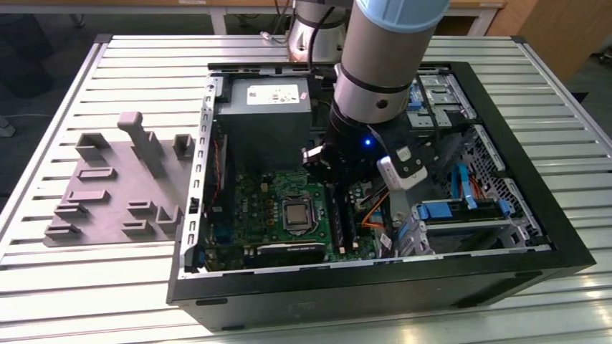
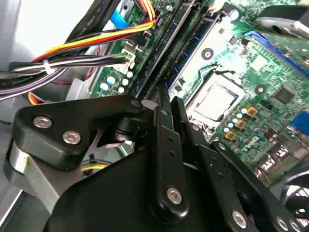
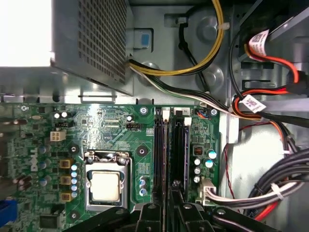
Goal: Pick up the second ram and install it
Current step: 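Press down the second ram until it locks into place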
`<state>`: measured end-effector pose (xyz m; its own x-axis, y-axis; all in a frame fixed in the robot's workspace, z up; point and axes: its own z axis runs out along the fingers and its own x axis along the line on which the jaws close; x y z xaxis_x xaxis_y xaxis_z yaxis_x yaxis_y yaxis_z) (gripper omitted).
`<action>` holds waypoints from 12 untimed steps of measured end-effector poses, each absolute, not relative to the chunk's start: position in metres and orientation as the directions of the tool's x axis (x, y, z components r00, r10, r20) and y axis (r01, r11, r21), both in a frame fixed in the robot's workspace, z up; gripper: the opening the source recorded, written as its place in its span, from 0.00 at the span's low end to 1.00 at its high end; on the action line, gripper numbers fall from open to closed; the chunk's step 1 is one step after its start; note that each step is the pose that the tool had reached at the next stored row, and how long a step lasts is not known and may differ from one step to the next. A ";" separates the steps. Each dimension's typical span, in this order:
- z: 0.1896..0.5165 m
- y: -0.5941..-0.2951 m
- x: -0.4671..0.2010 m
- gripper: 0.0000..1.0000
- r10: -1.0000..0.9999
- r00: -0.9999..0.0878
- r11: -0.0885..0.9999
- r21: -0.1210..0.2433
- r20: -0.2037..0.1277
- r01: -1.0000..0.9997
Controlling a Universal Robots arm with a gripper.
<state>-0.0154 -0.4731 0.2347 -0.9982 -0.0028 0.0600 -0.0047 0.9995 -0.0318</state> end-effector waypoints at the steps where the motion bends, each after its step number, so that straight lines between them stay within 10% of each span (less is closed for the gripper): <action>1: 0.236 -0.473 -0.015 0.20 -0.003 -0.998 0.999 -0.032 0.060 -0.005; 12: 0.235 -0.473 -0.015 0.11 -0.003 -0.998 0.999 -0.032 0.060 -0.005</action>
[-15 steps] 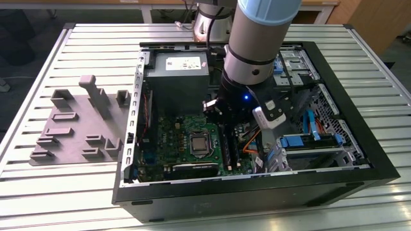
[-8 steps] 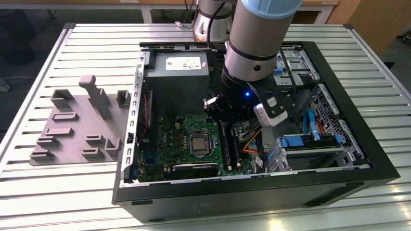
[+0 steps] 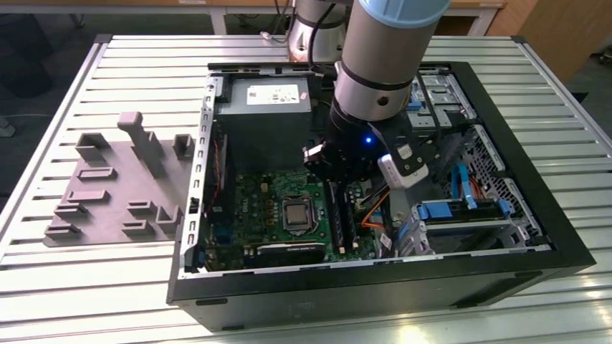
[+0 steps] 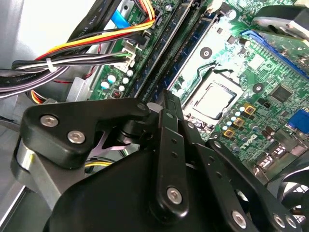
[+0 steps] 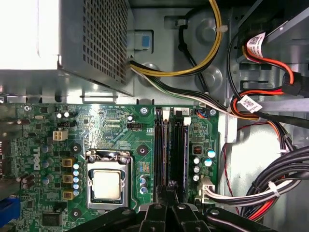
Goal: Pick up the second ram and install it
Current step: 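Press down the second ram until it locks into place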
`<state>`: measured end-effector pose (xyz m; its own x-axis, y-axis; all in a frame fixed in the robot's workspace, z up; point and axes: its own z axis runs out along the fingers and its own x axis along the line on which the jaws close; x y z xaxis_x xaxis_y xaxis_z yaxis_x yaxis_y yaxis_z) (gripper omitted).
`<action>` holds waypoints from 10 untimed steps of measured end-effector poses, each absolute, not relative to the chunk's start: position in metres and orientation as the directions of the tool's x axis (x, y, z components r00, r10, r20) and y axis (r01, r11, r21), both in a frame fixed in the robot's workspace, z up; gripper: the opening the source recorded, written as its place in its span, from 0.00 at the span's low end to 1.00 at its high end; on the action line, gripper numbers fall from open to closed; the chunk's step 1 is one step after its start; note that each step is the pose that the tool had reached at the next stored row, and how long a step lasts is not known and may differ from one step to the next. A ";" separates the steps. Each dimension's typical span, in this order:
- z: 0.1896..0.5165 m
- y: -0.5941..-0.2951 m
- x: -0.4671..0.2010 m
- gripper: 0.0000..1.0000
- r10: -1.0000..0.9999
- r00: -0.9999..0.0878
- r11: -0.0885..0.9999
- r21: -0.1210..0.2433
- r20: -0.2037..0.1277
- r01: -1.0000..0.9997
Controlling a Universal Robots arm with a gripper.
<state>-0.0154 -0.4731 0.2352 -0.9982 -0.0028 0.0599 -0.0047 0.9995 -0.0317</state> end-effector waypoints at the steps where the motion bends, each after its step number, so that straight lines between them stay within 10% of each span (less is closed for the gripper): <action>1: 0.234 -0.473 -0.015 0.11 -0.003 -0.998 0.999 -0.032 0.060 -0.005; 10: 0.222 -0.473 -0.015 0.11 -0.003 -0.998 0.999 -0.032 0.060 -0.005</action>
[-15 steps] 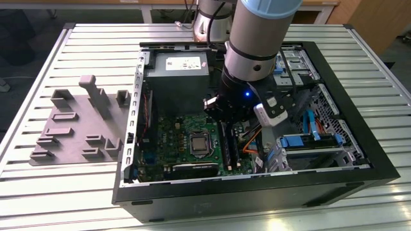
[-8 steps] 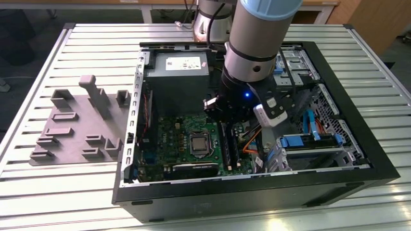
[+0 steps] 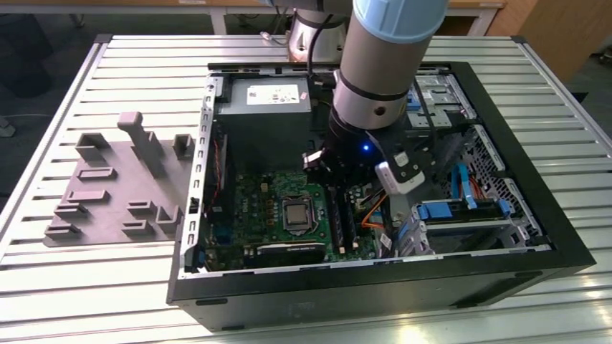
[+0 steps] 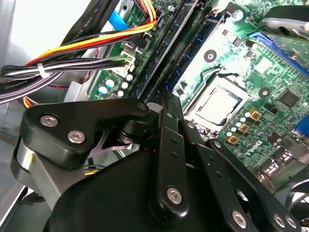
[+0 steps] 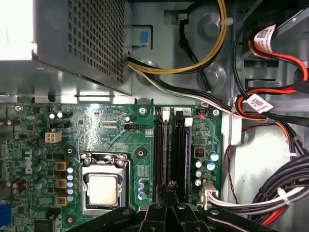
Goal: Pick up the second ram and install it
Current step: 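Press down the second ram until it locks into place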
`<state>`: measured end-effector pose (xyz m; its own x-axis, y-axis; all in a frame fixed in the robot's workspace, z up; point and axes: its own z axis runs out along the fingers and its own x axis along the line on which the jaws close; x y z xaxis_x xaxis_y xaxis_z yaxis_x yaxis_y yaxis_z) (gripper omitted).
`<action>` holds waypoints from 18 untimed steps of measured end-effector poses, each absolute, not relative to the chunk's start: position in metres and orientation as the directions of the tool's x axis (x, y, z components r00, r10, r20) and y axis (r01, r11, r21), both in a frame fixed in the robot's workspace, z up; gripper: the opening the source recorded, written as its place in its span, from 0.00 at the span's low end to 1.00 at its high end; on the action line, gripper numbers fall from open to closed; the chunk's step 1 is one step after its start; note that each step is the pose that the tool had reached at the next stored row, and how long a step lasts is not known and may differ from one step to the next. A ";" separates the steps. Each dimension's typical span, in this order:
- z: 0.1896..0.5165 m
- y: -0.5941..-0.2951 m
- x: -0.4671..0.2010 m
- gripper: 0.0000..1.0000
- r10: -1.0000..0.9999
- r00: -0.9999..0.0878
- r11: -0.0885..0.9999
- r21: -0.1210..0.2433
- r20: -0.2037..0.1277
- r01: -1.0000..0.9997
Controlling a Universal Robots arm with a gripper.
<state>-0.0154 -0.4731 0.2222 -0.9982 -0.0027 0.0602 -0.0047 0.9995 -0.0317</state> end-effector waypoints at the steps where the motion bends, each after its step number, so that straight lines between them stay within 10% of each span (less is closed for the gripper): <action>1: 0.222 -0.473 -0.015 0.11 -0.003 -0.998 0.999 -0.032 0.060 -0.005; 18: 0.228 -0.473 -0.015 0.11 -0.003 -0.998 0.999 -0.032 0.061 -0.005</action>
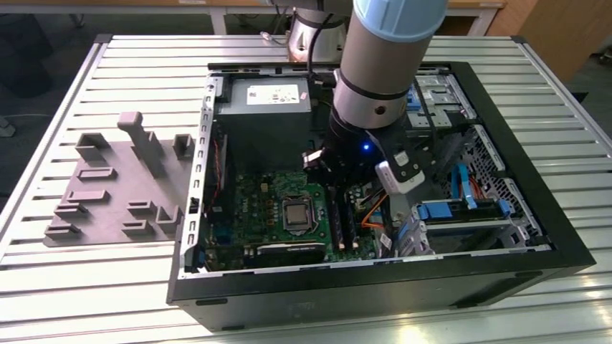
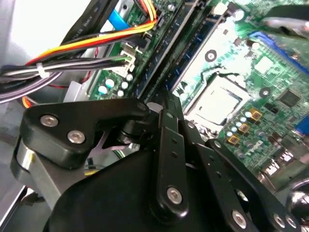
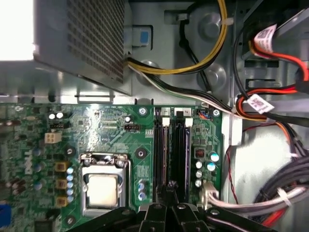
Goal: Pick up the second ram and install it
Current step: 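Press down the second ram until it locks into place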
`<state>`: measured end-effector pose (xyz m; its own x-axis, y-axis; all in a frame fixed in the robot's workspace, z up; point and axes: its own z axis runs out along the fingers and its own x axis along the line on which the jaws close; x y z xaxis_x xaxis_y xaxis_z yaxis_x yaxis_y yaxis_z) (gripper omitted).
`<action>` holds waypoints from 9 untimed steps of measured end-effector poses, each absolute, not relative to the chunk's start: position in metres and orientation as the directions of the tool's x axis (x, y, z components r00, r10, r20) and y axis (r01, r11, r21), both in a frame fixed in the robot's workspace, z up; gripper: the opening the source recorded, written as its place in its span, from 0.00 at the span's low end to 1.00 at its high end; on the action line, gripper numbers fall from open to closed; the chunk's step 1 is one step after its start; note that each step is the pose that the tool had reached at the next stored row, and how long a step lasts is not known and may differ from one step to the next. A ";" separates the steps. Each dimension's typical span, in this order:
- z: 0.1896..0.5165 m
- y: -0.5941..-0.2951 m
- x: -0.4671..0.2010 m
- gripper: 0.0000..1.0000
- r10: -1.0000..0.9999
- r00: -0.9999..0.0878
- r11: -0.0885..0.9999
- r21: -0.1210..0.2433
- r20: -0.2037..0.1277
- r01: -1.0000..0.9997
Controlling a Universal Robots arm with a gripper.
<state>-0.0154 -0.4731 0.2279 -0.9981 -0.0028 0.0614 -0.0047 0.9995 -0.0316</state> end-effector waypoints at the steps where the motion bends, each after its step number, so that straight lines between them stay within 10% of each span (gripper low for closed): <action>1: 0.230 -0.473 -0.015 0.11 -0.003 -0.998 0.999 -0.032 0.061 -0.005; 9: 0.231 -0.473 -0.015 0.11 -0.003 -0.998 0.999 -0.032 0.061 -0.005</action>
